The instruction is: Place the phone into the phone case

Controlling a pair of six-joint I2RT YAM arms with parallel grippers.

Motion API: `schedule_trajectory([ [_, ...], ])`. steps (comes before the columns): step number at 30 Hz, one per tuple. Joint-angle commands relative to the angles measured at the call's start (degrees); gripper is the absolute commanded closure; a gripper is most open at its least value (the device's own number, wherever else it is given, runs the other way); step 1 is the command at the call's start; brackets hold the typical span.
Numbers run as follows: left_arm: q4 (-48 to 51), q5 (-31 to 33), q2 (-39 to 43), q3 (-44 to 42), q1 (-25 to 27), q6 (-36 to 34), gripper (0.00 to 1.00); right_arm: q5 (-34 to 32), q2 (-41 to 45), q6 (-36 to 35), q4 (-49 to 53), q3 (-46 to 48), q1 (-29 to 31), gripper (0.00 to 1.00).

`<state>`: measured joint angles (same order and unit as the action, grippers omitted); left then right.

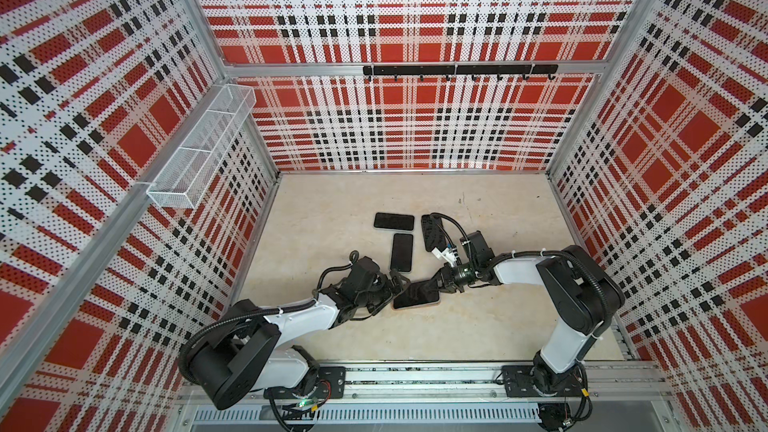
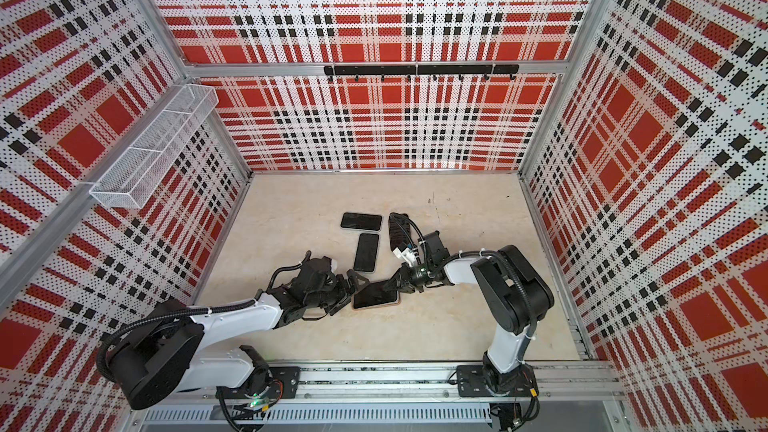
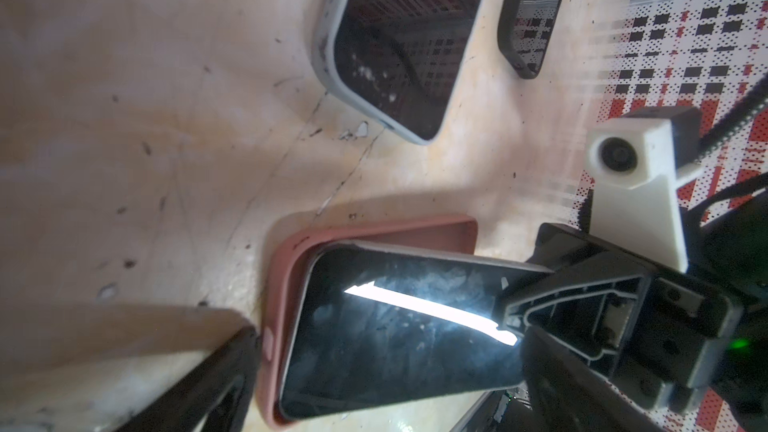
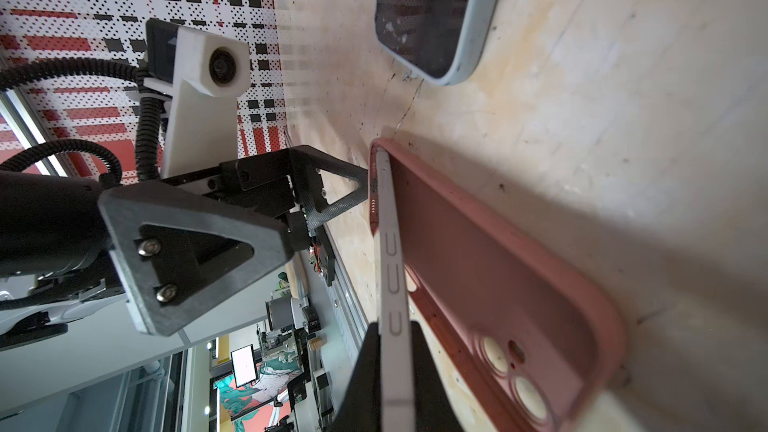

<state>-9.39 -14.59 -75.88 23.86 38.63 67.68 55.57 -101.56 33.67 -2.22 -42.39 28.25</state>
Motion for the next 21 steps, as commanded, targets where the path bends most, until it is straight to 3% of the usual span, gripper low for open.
schedule_trajectory([
  [1,-1.1,1.3,-0.8,0.4,0.2,0.9,0.0,-7.9,-3.6,-2.3,3.3,2.6,0.8,1.0],
  [21,-1.2,-1.6,-4.1,3.4,-1.1,-2.2,0.0,-22.9,-5.3,1.3,1.6,2.1,3.9,0.92],
])
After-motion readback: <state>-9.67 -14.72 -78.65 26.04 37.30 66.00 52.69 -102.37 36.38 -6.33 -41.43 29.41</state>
